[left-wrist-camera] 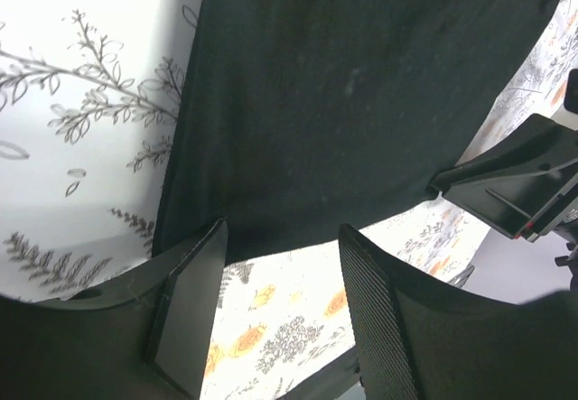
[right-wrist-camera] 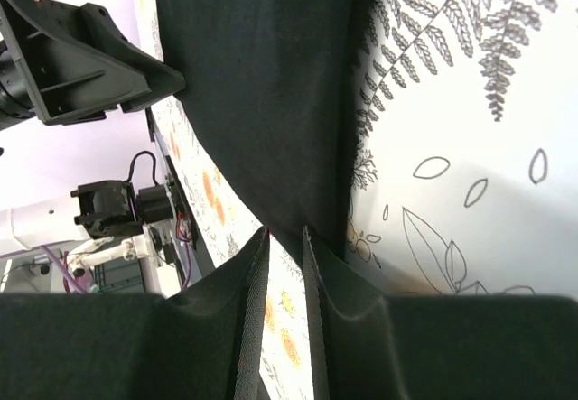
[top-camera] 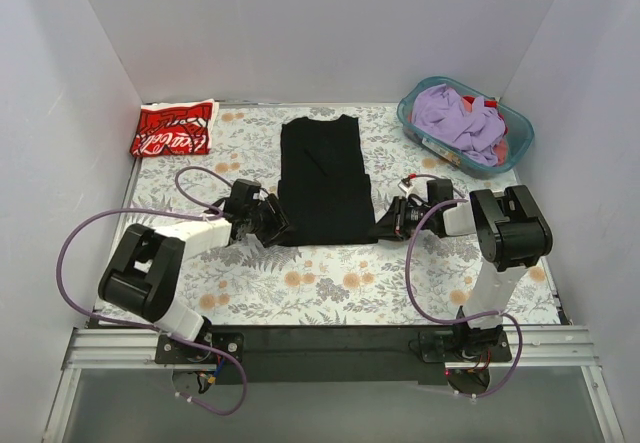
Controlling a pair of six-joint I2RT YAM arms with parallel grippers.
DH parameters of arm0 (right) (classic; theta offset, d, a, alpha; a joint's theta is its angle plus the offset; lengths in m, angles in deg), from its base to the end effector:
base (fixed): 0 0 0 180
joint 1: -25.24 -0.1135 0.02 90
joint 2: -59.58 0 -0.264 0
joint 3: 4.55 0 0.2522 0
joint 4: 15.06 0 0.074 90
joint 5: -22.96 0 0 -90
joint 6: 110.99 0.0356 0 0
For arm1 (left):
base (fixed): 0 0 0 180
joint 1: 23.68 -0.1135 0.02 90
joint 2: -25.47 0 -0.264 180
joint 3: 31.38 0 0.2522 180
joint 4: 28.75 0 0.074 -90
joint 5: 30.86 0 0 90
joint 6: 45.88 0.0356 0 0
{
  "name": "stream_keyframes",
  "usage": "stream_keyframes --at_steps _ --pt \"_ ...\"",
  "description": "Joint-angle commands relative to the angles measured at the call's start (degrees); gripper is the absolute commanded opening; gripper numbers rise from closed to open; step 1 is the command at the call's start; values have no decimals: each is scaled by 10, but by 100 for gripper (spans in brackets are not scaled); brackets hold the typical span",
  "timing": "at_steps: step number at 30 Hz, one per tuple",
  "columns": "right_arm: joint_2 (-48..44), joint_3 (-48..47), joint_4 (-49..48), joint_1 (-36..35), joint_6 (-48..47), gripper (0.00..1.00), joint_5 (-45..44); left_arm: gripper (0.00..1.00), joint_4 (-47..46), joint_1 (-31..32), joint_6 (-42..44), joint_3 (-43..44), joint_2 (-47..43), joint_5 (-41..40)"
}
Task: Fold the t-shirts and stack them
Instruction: Fold the tshirt
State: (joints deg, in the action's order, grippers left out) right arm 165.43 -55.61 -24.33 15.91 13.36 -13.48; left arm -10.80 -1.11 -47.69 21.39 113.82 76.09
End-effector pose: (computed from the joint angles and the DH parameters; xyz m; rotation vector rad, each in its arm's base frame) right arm 0.2955 0.0776 0.0935 0.0358 2.4123 1.4663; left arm 0.2562 -0.1177 0.1438 -1.5097 2.4340 -1.0231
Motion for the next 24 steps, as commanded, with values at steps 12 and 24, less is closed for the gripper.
stream_keyframes --at_steps 12,24 --pt "-107 -41 -17 -90 49 30 -5 57 101 1 19 20 -86 -23" --pt "52 -45 -67 -148 62 32 -50 52 85 -1 -38 -26 -34 -76"
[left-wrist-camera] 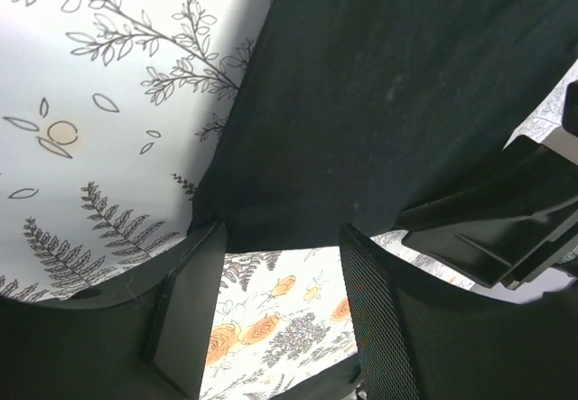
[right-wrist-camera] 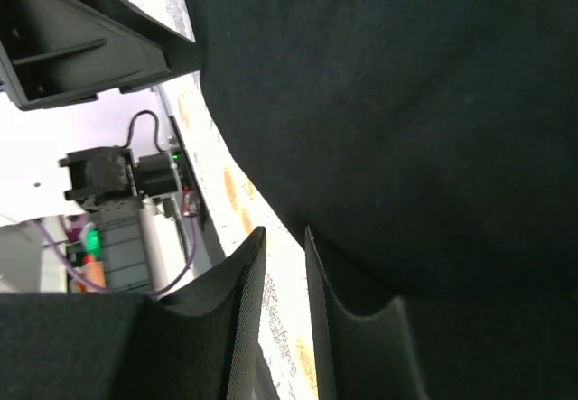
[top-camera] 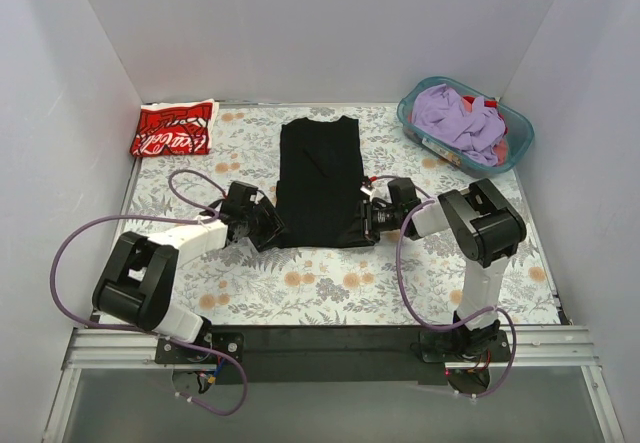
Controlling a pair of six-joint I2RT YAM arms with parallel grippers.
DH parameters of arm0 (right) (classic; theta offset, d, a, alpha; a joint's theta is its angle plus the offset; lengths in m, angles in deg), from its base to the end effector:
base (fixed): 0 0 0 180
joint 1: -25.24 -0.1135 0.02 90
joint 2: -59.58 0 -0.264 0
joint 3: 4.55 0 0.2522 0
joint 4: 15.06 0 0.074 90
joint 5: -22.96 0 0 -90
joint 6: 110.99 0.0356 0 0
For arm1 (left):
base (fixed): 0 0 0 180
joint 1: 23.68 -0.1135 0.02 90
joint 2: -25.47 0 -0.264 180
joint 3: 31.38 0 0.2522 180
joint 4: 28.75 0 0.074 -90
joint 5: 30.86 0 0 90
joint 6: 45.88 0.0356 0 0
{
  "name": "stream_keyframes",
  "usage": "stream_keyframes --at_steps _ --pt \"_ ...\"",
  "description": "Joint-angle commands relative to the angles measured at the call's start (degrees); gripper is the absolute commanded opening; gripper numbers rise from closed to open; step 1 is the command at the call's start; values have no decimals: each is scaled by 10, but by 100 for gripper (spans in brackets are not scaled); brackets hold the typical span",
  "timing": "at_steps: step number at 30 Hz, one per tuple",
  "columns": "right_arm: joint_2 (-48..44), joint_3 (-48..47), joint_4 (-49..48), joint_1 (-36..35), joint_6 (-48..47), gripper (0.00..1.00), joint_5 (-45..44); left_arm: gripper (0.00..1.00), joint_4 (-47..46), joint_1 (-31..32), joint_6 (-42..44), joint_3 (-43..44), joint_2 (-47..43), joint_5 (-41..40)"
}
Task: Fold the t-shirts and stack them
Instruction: Fold the tshirt
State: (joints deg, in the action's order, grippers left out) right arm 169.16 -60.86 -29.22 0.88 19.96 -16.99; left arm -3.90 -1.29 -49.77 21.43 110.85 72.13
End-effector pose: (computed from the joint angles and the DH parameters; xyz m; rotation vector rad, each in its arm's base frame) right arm 0.2934 0.1628 0.0990 -0.1804 2.4402 1.5521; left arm 0.2464 -0.1102 0.1493 -1.6136 2.4064 -0.8927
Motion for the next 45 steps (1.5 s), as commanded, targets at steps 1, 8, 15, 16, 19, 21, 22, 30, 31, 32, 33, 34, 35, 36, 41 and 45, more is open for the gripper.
stream_keyframes --at_steps 1,8,15,16,19,21,22,30,31,32,33,34,35,36,41,45 --pt "18 12 -18 5 -4 32 -20 52 21 1 -25 -33 -12 -38" --pt "-73 -4 -14 36 -12 32 1 52 39 0 26 17 -63 -56" --pt "-66 -92 -16 116 7 33 -26 30 -27 -35 70 124 22 -42" --pt "-57 -103 -17 121 10 33 -31 29 -32 -39 71 146 42 -39" --pt "-7 -147 -16 128 15 32 -59 29 -45 -54 75 198 119 -22" --pt "14 -166 -16 128 20 32 -85 28 -49 -60 77 222 157 -22" --pt "33 -174 -17 128 22 32 -95 29 -49 -62 78 234 187 -24" --pt "112 -191 -23 135 28 32 -167 29 -38 -75 78 294 300 -41" --pt "111 -185 -24 137 27 32 -183 29 -35 -77 78 293 301 -42" --pt "108 -178 -23 141 27 32 -190 29 -34 -78 78 291 301 -44" --pt "103 -165 -23 147 26 32 -197 29 -30 -78 79 283 291 -46" --pt "89 -160 -23 150 22 32 -198 30 -27 -78 81 278 284 -49" --pt "79 -156 -22 150 7 32 -198 33 -25 -78 83 274 274 -49" --pt "67 -149 -21 149 -1 32 -195 35 -22 -78 87 270 249 -49" --pt "-34 -127 29 147 -50 32 -176 48 1 -75 115 241 139 -74" --pt "-122 -130 175 125 -178 34 -226 68 44 -64 171 226 43 -96"
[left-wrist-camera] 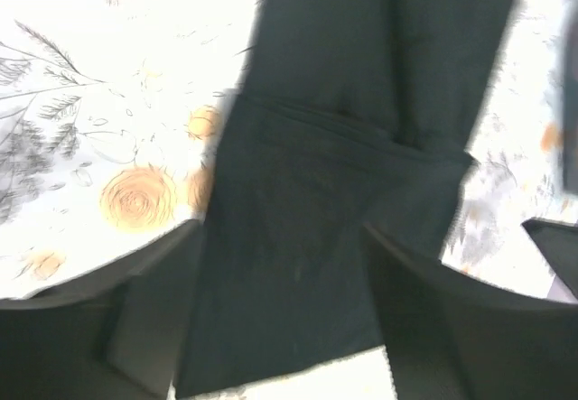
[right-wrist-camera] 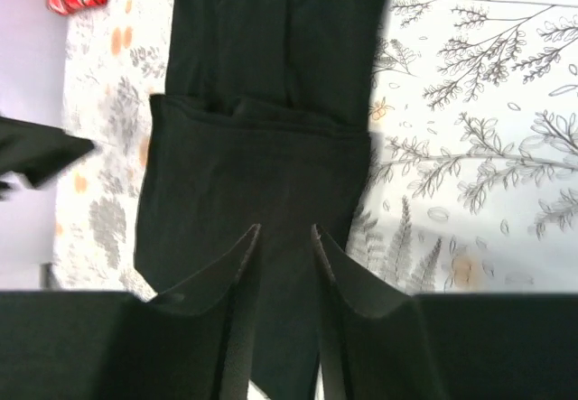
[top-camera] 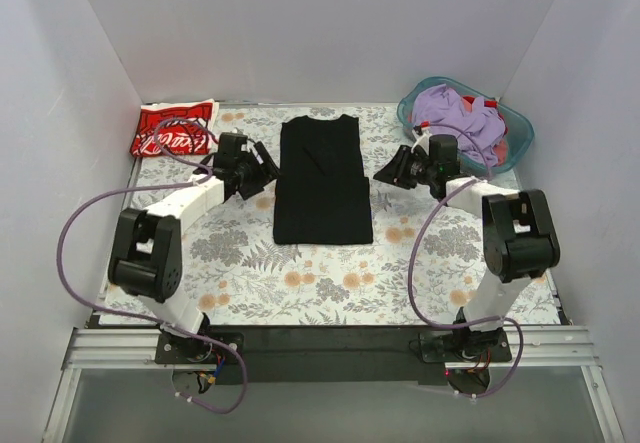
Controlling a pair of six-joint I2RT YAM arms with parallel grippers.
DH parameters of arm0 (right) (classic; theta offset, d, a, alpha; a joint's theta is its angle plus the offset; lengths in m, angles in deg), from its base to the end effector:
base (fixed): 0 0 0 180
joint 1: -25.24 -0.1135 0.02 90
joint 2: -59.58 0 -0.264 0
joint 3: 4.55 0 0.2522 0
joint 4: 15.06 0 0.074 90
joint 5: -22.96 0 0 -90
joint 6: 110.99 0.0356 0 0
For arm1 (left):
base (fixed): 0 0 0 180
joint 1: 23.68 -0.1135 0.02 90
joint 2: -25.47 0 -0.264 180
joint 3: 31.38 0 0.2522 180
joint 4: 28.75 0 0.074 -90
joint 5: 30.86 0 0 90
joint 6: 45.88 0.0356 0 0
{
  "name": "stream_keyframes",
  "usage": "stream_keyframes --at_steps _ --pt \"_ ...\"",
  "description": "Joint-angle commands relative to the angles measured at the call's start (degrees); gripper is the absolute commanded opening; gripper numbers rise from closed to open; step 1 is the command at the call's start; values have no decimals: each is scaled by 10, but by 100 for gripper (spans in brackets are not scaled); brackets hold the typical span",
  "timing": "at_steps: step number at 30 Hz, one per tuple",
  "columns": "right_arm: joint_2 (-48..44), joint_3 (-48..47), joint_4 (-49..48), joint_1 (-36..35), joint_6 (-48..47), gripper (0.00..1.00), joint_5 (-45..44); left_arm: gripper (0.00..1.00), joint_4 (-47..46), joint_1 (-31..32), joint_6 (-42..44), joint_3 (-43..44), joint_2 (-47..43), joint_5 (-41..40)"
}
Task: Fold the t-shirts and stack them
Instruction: Fold the tshirt
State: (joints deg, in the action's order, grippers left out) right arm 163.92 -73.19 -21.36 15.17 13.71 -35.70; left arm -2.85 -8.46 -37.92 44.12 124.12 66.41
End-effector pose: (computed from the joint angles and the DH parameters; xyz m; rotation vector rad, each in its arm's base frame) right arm 0.3720 0.0849 0.1709 0.1138 2.1683 1.0326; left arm 0.3493 -0.0997 0.1928 -1.3977 2.2324 -0.8484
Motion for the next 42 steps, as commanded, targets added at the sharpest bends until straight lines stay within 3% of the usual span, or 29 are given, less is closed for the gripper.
stream_keyframes --at_steps 1,5,8,12,16,20,21,22,27,32,35,39,42 --pt "-96 -10 169 -23 -137 36 -71 73 52 16 70 -6 -107 -46" --pt "-161 -16 307 -52 -219 42 -162 79 96 50 114 -40 -215 -109" --pt "-223 8 369 -81 -251 43 -258 77 126 61 139 -74 -256 -92" --pt "-324 48 399 -100 -264 53 -344 76 143 60 147 -143 -325 -74" --pt "-408 88 402 -100 -265 62 -343 77 168 60 138 -172 -366 -88" --pt "-484 133 390 -101 -243 85 -383 77 185 60 149 -188 -394 -110" --pt "-510 151 383 -100 -238 98 -399 77 194 60 142 -189 -398 -122" --pt "-521 158 377 -100 -234 98 -402 77 198 60 138 -194 -405 -131" --pt "-538 187 363 -100 -211 98 -377 98 196 60 114 -203 -414 -132" --pt "-483 162 374 -102 -213 98 -320 98 193 61 104 -208 -404 -120" --pt "-431 135 383 -123 -193 92 -301 98 192 65 89 -207 -388 -96" --pt "-338 93 393 -167 -170 74 -293 96 193 95 71 -189 -321 -94" --pt "-273 48 411 -202 -162 70 -293 87 192 110 58 -171 -279 -94"
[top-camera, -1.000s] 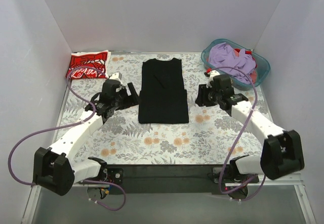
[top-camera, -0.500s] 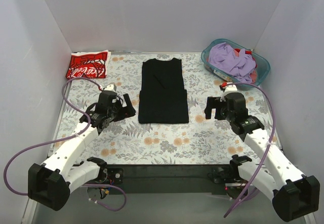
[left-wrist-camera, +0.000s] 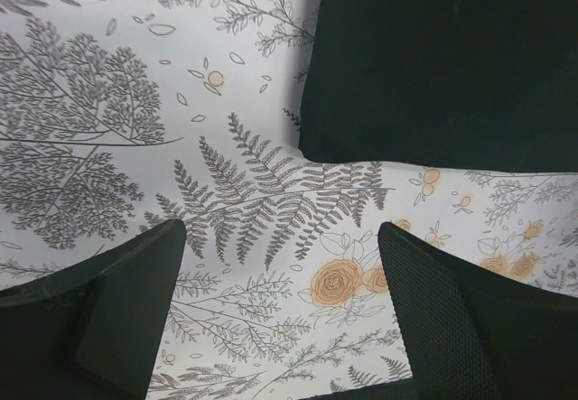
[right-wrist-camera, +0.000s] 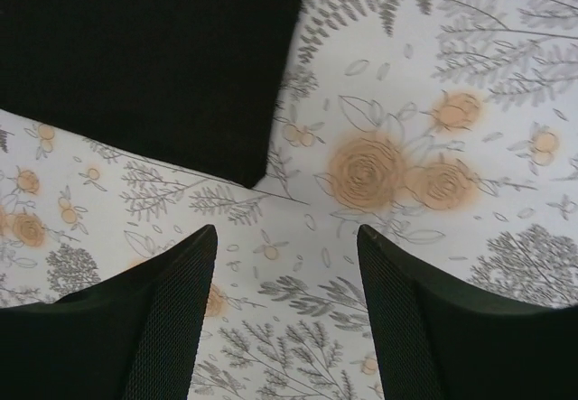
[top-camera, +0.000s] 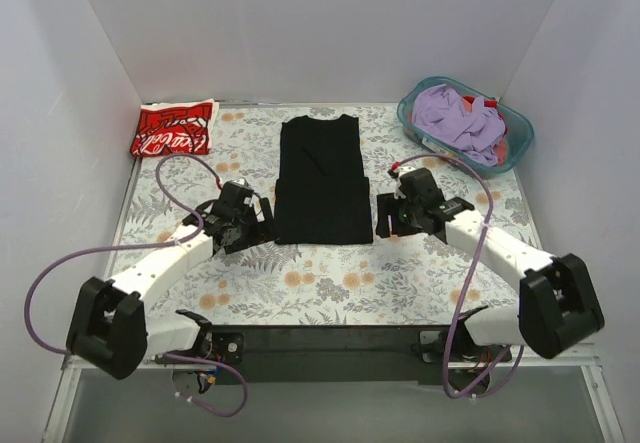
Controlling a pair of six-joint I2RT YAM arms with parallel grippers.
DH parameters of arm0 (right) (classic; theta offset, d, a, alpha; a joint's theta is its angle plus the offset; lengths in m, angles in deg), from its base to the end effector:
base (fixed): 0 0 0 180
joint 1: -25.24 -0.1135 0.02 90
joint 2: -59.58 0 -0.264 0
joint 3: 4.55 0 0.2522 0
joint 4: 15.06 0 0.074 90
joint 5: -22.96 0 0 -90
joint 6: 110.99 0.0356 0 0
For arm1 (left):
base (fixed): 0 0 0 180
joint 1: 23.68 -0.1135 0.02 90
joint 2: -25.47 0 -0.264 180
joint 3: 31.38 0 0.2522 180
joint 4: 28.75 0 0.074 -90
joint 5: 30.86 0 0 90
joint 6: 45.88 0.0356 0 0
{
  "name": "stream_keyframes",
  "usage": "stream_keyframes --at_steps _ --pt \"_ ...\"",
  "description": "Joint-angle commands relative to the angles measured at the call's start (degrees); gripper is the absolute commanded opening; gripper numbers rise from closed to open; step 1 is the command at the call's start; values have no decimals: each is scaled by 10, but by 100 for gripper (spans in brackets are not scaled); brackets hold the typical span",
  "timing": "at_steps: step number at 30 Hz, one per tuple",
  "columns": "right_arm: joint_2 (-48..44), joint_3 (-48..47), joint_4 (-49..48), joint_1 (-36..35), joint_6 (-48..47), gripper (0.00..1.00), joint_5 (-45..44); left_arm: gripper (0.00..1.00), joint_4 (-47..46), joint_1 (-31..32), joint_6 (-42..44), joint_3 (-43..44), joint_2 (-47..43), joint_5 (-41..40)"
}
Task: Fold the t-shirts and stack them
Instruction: Fold the tshirt
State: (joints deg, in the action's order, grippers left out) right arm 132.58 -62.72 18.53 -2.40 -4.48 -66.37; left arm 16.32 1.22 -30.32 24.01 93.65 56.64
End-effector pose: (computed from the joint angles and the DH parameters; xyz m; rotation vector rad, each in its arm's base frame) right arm 0.2296 0.1207 0.2194 -0.2429 2.4368 0.3627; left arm 0.2057 -0.0938 0.2100 -1.1435 2.4378 -0.5533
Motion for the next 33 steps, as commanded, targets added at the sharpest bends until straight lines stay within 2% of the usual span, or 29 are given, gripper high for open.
stream_keyframes --at_steps 1,8,18,33 --pt "56 -66 16 -34 22 69 8 85 0 15 -19 36 37 1" --pt "171 -136 42 -84 47 63 -32 82 0 33 -33 81 114 -4" --pt "205 -147 59 -90 63 55 -75 82 1 54 -41 94 147 -22" --pt "285 -152 63 -90 69 48 -64 82 5 60 -43 93 143 -36"
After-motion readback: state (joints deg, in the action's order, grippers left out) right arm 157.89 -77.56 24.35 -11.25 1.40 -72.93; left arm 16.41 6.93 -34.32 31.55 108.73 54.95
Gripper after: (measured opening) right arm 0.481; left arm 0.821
